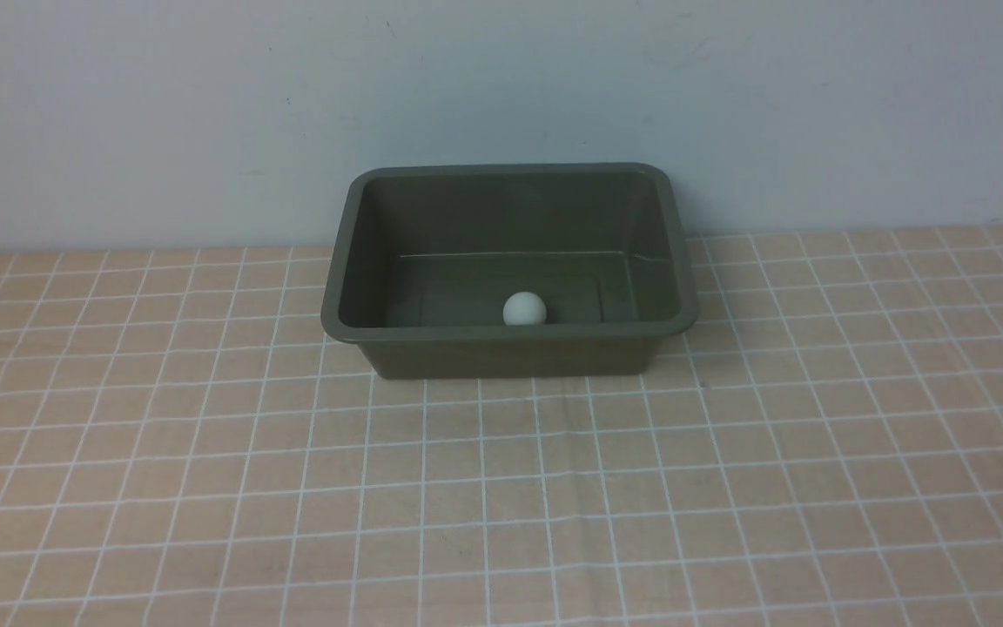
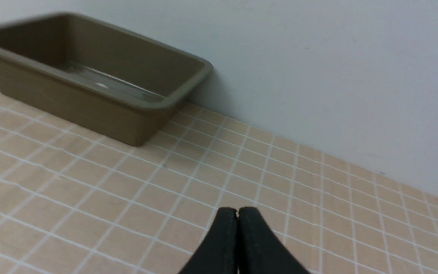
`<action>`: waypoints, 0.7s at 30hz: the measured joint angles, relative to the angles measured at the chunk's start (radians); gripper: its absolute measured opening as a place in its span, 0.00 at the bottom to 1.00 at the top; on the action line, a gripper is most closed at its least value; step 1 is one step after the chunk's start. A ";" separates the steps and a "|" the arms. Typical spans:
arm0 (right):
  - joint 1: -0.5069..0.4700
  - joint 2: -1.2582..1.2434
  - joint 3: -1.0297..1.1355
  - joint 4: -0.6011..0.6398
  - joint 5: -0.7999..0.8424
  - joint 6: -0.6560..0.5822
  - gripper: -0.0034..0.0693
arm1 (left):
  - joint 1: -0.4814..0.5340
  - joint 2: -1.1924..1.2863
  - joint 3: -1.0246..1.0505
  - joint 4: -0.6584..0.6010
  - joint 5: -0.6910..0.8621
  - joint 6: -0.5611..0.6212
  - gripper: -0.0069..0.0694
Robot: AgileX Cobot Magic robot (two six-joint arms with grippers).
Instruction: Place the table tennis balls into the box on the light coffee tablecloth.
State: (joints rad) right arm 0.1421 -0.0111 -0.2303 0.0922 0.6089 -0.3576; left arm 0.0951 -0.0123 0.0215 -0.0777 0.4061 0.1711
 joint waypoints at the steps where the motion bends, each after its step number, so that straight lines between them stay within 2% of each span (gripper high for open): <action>1: 0.000 0.000 0.012 -0.028 -0.010 -0.001 0.02 | 0.000 0.000 0.000 0.000 0.000 0.000 0.00; 6: 0.000 0.000 0.096 -0.071 -0.105 -0.003 0.02 | 0.000 0.000 0.000 0.000 0.000 0.000 0.00; 15: 0.000 0.000 0.239 0.005 -0.185 -0.003 0.02 | 0.000 0.000 0.000 0.000 0.000 0.000 0.00; 21: 0.000 0.000 0.252 0.038 -0.209 -0.003 0.02 | 0.000 0.000 0.000 0.000 0.000 0.000 0.00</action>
State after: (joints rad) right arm 0.1421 -0.0111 0.0215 0.1299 0.3999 -0.3607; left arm 0.0951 -0.0123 0.0215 -0.0777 0.4061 0.1711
